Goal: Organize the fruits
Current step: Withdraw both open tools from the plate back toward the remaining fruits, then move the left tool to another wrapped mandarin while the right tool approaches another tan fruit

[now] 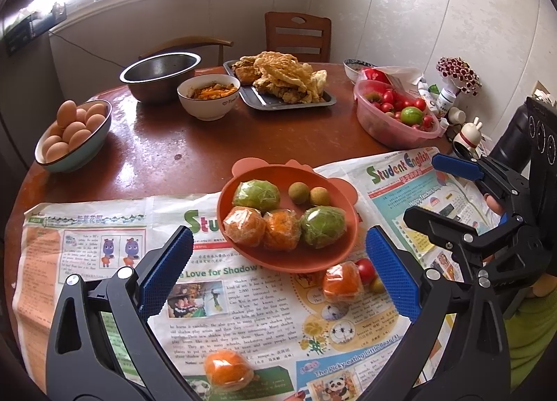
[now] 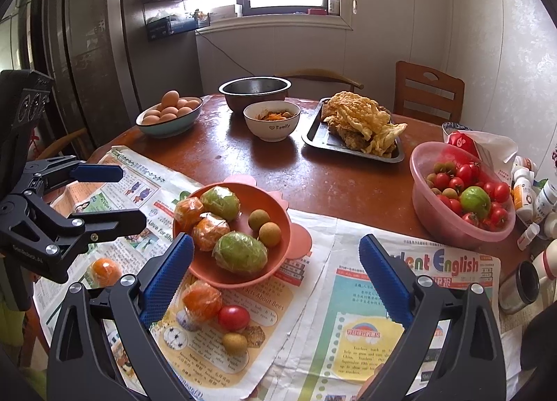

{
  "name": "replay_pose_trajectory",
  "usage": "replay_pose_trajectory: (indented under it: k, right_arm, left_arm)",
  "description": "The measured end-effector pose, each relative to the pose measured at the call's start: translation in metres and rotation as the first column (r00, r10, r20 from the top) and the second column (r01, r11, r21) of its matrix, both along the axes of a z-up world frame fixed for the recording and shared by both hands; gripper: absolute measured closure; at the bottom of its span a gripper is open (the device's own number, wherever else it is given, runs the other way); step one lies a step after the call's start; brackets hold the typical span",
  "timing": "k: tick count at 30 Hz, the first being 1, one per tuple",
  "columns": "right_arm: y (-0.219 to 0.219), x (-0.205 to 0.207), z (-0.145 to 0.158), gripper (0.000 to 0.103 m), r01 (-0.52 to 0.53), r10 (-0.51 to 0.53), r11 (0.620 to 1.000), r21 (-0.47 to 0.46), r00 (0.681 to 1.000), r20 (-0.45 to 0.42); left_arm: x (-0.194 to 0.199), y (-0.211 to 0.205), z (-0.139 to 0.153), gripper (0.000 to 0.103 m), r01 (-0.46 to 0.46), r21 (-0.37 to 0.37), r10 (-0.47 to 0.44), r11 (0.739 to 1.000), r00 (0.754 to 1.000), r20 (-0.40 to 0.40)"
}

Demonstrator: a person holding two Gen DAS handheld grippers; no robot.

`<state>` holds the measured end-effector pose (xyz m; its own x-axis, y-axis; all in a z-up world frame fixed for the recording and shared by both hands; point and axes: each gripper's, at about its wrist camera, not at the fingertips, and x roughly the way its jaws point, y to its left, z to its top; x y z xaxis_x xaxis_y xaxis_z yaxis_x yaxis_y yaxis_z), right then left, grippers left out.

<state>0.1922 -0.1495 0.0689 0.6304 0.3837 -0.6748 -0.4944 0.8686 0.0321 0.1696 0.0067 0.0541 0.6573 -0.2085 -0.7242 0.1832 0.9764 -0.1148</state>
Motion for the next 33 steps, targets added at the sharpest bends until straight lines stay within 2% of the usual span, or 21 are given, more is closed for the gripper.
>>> replay_pose_trajectory:
  k: [7,15,33]
  right_arm:
    - [-0.004,-0.014,-0.006,0.007,-0.007,0.007,1.0,-0.01,1.0,-0.009]
    - [-0.007,-0.032,-0.025,0.007,-0.028,0.026,0.999,-0.035,0.999,-0.043]
    - [-0.001,-0.05,-0.069,0.009,-0.074,0.066,0.995,-0.069,0.991,-0.114]
  left_arm:
    - [-0.008,-0.008,-0.002,0.01,0.009,-0.001,-0.009,1.0,1.0,-0.004]
    - [-0.016,-0.016,-0.011,0.01,0.02,-0.005,-0.02,1.0,1.0,-0.021]
    - [-0.027,-0.028,-0.044,0.01,0.03,-0.024,-0.032,0.999,0.995,-0.093]
